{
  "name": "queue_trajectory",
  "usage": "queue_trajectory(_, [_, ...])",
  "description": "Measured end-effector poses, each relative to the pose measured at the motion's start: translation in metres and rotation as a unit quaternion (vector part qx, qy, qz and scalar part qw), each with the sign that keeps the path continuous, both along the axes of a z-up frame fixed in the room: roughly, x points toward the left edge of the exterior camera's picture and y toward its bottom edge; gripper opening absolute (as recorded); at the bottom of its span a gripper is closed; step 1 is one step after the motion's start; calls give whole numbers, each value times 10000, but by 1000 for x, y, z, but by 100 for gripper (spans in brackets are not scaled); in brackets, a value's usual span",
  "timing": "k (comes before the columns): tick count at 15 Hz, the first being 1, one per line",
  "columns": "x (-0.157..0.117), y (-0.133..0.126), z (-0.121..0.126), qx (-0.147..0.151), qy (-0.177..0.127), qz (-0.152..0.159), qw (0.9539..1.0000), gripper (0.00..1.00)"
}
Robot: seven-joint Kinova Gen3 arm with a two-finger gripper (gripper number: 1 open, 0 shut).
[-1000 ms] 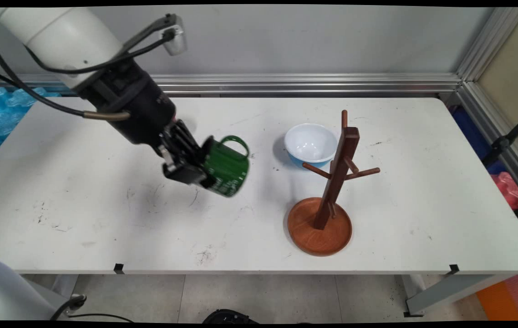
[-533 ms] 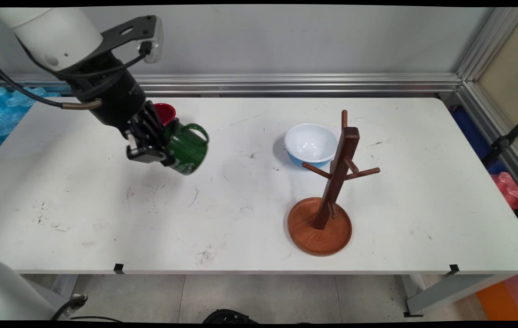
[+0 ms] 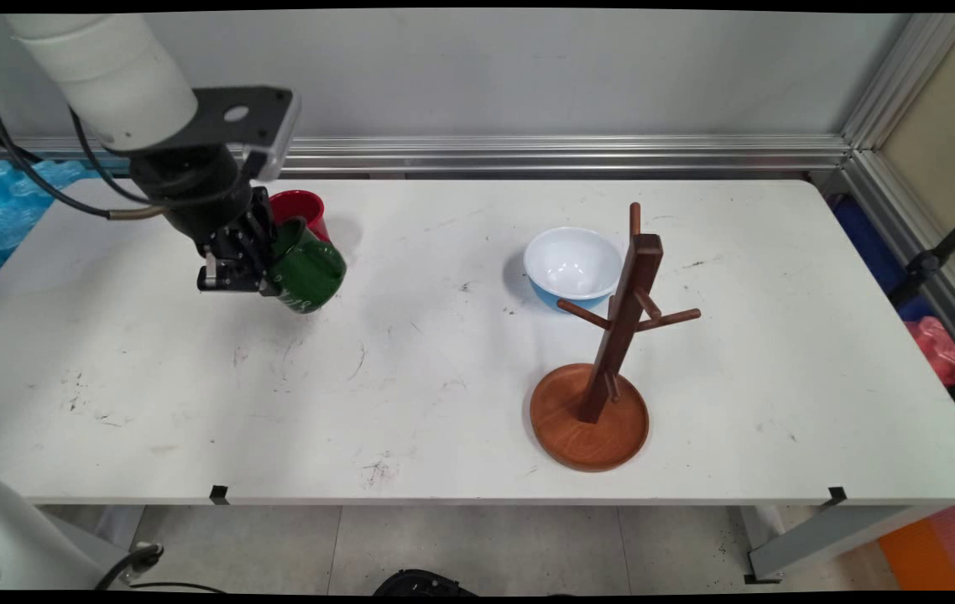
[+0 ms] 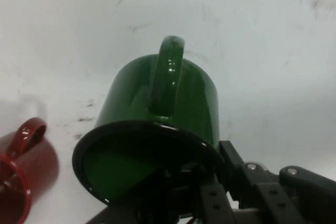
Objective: Place the picked object on the table
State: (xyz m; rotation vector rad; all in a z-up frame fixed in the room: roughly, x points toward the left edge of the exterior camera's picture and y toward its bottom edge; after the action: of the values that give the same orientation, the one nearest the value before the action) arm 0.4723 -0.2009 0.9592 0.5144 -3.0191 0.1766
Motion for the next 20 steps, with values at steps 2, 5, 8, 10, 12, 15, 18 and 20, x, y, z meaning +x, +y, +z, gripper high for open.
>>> queue_trajectory(2, [3,-4,-10,-7,-201,-174,9996,0])
queue_trajectory(5, [9,-11,-25,-39,-524,-443,9976,0])
queue_trajectory(8, [15,-15,-39,-39,-761,-667,9949,0])
queue_trajectory(10, [18,-17,-48,-27,-902,-817,9926,0])
queue_trajectory(12, [22,-18,-56,-16,-1028,-951,9901,0])
queue_trajectory(15, [27,-19,-68,1,-1192,-1109,9867,0])
queue_trajectory(18, [30,-20,-77,13,-1295,-1204,9842,0])
queue_trajectory(20, [32,-19,-83,30,-1356,-1254,9828,0])
